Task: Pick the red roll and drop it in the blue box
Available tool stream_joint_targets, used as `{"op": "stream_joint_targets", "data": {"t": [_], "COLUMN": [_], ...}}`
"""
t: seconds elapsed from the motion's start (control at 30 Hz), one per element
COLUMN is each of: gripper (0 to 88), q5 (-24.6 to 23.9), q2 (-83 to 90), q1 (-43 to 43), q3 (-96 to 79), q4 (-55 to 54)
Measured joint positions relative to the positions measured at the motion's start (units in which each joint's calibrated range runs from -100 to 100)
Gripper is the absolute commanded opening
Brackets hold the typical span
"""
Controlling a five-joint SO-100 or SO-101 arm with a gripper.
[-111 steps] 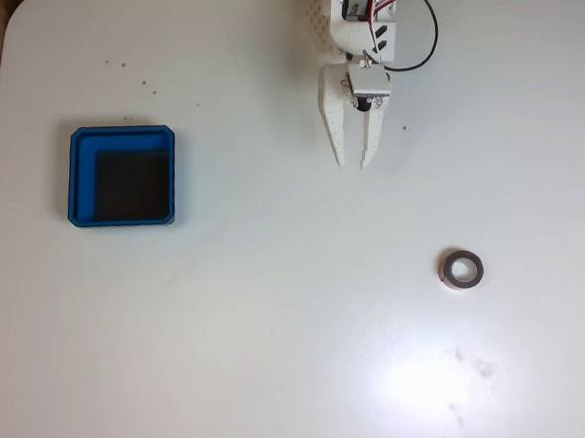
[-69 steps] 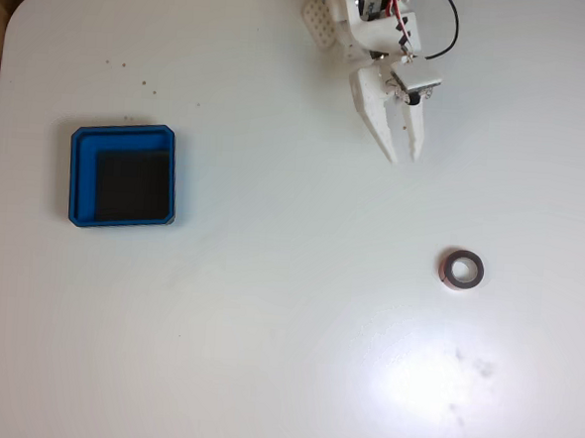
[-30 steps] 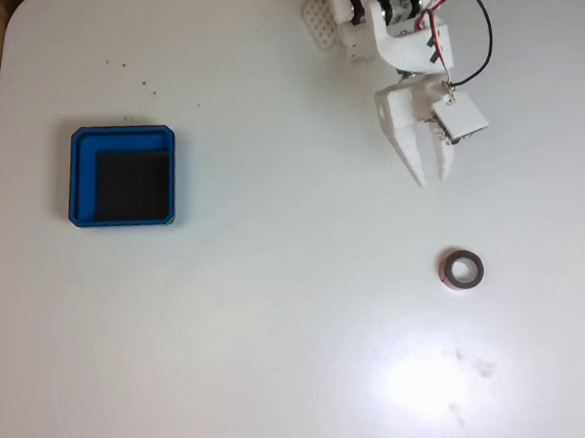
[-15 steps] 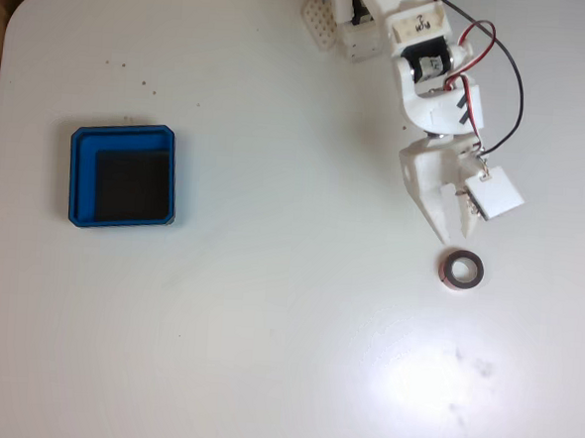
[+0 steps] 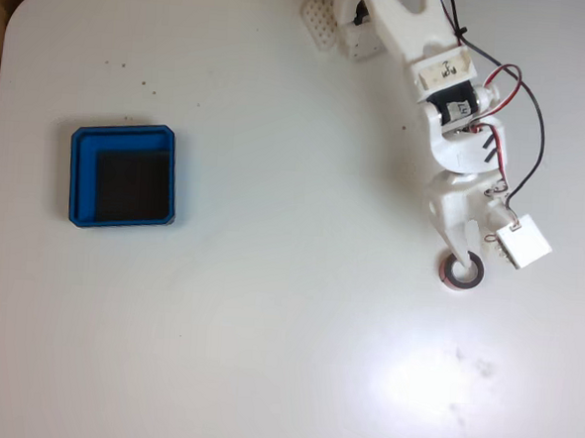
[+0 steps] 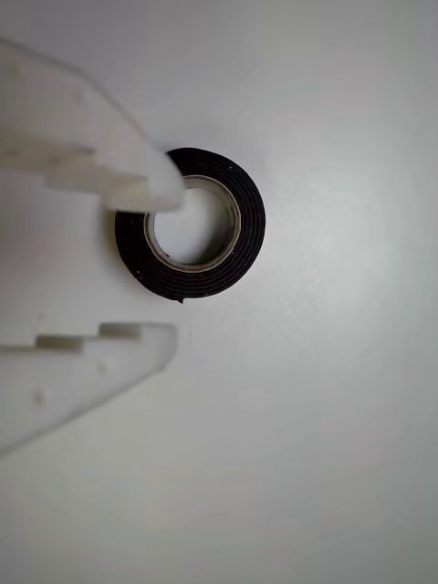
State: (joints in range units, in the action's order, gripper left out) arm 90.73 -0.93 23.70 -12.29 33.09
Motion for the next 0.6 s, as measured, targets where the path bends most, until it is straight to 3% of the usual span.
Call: {"op": "stream_joint_targets", "data": {"t": [0.6], "gripper": [9.1], "q5": [0.0], "q2": [-4.0], "q1": [3.3], "q3": [1.4], "q4": [1.5]}}
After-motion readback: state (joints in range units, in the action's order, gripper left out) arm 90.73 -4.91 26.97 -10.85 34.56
